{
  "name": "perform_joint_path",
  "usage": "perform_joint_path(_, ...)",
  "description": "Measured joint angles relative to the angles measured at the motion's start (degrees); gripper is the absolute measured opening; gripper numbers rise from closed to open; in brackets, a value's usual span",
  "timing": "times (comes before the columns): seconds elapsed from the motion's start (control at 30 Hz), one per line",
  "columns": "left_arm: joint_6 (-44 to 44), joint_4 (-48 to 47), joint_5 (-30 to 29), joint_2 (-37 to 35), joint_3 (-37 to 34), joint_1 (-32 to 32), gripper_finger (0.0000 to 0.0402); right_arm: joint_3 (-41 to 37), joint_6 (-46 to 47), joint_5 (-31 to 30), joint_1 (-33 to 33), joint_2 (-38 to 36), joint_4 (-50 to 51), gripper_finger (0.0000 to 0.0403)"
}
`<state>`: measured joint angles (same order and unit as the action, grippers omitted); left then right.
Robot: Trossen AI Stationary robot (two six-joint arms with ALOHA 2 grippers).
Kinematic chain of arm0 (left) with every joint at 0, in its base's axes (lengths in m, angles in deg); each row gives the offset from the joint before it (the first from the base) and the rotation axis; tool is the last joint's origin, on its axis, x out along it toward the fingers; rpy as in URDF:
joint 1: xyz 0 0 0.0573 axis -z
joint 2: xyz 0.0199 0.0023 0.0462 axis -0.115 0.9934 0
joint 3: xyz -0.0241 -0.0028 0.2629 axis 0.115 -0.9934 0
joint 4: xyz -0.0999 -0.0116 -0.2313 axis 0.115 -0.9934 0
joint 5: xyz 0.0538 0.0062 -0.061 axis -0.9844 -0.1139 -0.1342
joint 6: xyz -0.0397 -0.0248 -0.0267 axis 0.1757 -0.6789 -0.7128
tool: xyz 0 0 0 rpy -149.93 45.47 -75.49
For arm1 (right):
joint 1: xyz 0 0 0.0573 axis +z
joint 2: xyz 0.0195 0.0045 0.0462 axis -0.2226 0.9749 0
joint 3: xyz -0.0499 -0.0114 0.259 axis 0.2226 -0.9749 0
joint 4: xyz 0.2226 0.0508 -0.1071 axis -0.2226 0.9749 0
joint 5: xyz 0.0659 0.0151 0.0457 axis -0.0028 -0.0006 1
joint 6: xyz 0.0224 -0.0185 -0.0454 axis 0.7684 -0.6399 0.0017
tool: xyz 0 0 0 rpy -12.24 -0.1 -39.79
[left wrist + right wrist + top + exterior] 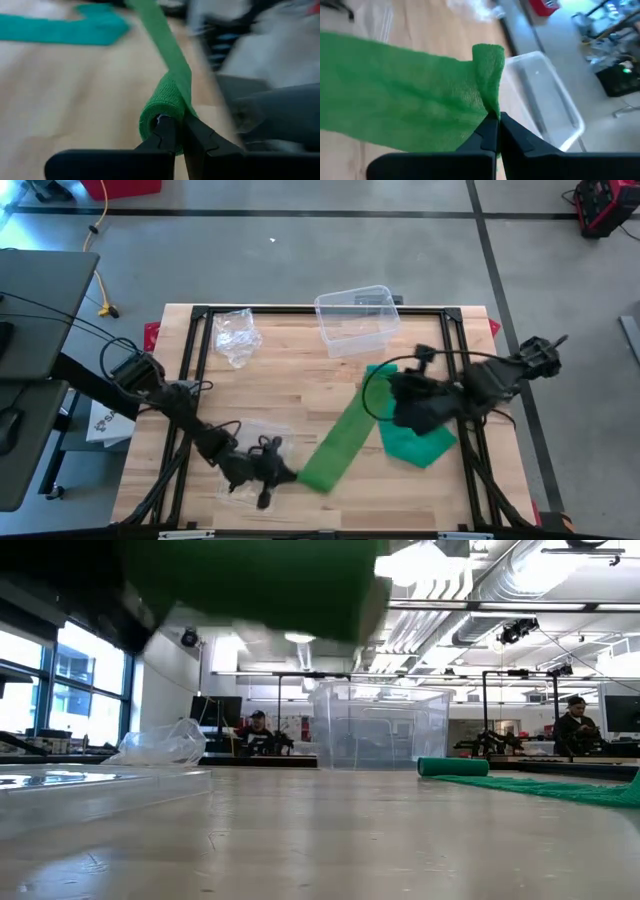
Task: Roll bandage
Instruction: Roll the green bandage
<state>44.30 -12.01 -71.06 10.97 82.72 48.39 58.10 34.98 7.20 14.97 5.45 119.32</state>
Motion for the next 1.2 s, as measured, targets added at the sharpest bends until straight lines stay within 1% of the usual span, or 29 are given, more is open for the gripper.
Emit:
perform_joint_path(0.07,2.8,4.6,3.1,0.0,1.3,1.7,0.0007,-5.6,-8.0,5.5,-3.8,-1.0,-8.6,0.0000)
perform_joint_path(0.1,5.4,6.9,3.8,0.0,2.1,2.8,0.0007,-8.9,-12.2,9.3,-5.6,-1.5,-14.0,0.0000)
perform_joint_path(0.2,14.9,12.6,2.9,-0.2,4.8,5.8,0.0007,-19.7,-20.7,21.4,-10.5,-2.3,-30.1,0.0000)
perform_joint_path(0.27,20.8,14.0,0.0,-0.9,6.5,7.5,0.0007,-27.1,-22.5,28.1,-12.7,-2.2,-40.7,0.0000)
perform_joint_path(0.33,26.6,14.1,-4.6,-2.2,8.3,8.9,0.0007,-34.0,-22.4,33.4,-13.5,-1.4,-50.2,0.0000)
perform_joint_path(0.47,38.0,14.2,-14.7,-5.5,10.9,10.7,0.0007,-45.9,-18.5,42.2,-12.1,0.3,-67.1,0.0000)
perform_joint_path(0.57,46.2,15.1,-21.4,-8.1,12.1,10.9,0.0007,-52.0,-14.4,43.1,-8.4,1.4,-78.9,0.0000)
perform_joint_path(0.63,51.7,16.1,-25.1,-9.7,12.4,10.2,0.0007,-54.9,-12.7,43.1,-5.6,2.4,-86.6,0.0000)
perform_joint_path(0.7,56.5,18.3,-26.0,-11.0,12.4,8.6,0.0007,-56.2,-10.9,42.0,-2.8,4.1,-93.6,0.0000)
perform_joint_path(0.77,59.0,19.6,-24.9,-12.1,12.4,6.5,0.0007,-55.9,-9.8,40.5,-0.5,6.3,-97.8,0.0000)
perform_joint_path(0.83,59.7,19.9,-22.2,-12.5,12.4,4.3,0.0007,-54.1,-9.6,39.2,1.4,8.8,-100.2,0.0000)
perform_joint_path(0.93,58.8,19.9,-18.7,-12.7,12.4,1.3,0.0007,-49.2,-10.3,37.2,3.7,12.1,-102.0,0.0000)
perform_joint_path(1.1,56.9,19.2,-17.6,-12.4,12.4,-0.7,0.0007,-40.3,-14.8,36.5,6.1,15.3,-101.5,0.0000)
perform_joint_path(1.13,56.8,19.1,-17.5,-12.4,12.4,-0.7,0.0007,-38.7,-15.8,35.9,6.3,15.3,-100.3,0.0000)
perform_joint_path(1.2,56.4,19.1,-17.1,-12.4,12.4,-0.4,0.0007,-35.7,-17.3,32.1,6.6,15.2,-94.8,0.0001)
